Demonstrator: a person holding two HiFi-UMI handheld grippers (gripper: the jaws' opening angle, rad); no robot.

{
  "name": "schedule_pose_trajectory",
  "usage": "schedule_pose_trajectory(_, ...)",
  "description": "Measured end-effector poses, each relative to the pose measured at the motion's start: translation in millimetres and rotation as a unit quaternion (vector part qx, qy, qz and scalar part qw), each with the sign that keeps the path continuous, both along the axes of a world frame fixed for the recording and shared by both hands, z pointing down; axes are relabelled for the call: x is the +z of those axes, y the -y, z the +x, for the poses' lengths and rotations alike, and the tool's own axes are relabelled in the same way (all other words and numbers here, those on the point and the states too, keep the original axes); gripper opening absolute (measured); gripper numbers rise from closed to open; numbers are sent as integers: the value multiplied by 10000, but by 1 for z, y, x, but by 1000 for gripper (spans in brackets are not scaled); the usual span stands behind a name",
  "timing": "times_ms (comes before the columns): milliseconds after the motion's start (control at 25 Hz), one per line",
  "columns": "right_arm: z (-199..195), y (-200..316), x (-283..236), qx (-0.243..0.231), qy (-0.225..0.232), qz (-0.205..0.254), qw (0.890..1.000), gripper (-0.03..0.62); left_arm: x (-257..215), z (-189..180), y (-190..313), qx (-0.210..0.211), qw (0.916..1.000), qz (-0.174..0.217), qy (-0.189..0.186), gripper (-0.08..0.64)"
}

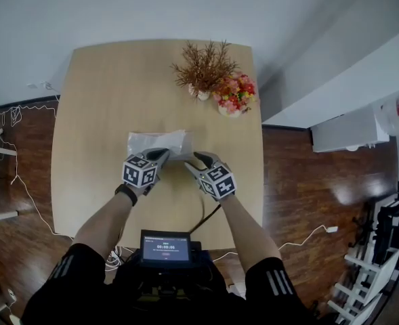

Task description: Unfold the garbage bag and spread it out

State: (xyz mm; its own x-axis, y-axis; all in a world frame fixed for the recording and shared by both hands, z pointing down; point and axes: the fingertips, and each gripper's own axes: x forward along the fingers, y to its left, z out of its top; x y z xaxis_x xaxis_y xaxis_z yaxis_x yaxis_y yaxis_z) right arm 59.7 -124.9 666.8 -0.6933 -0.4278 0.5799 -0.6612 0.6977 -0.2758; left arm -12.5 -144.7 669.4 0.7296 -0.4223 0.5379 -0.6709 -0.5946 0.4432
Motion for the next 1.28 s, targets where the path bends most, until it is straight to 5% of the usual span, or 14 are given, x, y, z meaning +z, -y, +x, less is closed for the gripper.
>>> schedule_pose_trajectory(600,-35,24,67,-791,-1745,-210,9813,218,-45,-56,4,-803,9939,298,-689,3)
schedule_pose_trajectory(920,-29,6,72,-751,-1752,-314,9812,219,-84,-105,13,-1544,9798,580,-1130,4)
schedule_pose_trajectory(1280,-6,-18,72,-602,-1715,-362,9827,219,-106,-210,4,-2661,9528,829,-1206,5)
